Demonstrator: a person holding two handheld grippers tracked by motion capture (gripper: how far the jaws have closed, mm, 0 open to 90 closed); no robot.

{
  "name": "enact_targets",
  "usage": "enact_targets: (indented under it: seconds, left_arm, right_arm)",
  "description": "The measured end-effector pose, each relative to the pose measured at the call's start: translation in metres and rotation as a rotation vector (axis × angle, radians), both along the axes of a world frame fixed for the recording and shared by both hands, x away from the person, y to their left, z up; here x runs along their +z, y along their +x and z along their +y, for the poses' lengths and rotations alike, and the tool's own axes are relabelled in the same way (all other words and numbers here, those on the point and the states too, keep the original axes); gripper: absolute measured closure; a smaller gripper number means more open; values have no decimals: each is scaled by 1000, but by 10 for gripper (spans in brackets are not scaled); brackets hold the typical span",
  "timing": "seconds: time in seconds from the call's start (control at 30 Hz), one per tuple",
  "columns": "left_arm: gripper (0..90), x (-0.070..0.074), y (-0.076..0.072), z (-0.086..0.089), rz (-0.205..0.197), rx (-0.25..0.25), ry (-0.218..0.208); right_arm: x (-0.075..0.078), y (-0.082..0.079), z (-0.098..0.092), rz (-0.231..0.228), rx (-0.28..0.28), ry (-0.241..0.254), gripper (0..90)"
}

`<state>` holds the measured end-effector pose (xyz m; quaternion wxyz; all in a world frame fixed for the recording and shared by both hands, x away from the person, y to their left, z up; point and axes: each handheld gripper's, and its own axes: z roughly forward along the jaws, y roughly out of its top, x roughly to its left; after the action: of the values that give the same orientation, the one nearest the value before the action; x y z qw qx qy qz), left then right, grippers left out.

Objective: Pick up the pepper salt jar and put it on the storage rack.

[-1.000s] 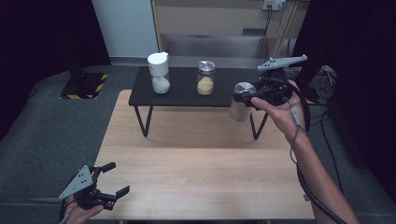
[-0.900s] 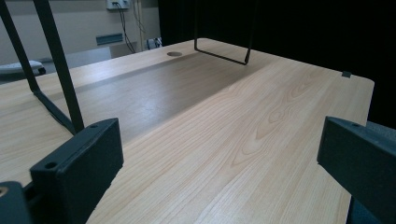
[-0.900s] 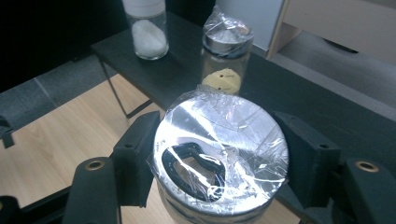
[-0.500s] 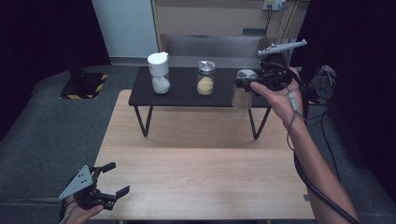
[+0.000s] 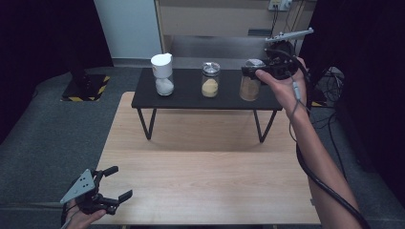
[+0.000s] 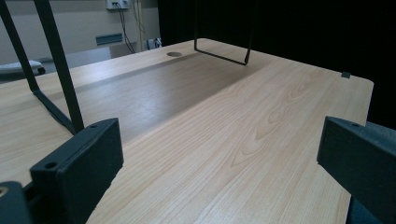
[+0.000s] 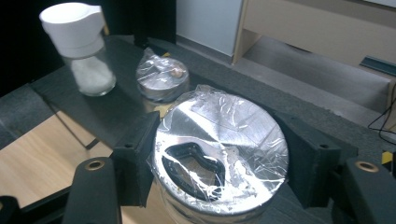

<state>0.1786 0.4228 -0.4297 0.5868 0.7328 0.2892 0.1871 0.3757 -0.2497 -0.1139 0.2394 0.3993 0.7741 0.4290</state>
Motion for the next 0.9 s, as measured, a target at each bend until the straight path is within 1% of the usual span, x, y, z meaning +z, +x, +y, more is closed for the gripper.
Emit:
enact_targets:
  seconds: [0.13, 0.37, 0.47, 0.67, 0.9]
  left_arm:
    - [0, 0, 0, 0, 1, 0, 1]
    - [0, 0, 0, 0, 1, 1, 0]
    - [0, 0, 0, 0, 1, 1, 0]
    - [0, 0, 0, 0, 1, 1, -1]
    - [0, 0, 0, 0, 1, 2, 0]
  right_arm:
    - [-2, 6, -1, 0, -26, 7, 355]
    - [-6, 16, -3, 2, -67, 1, 355]
    - [-9, 20, -4, -6, -84, -1, 354]
    - [-16, 29, -2, -5, -112, -10, 354]
    - [-22, 39, -1, -3, -132, -13, 354]
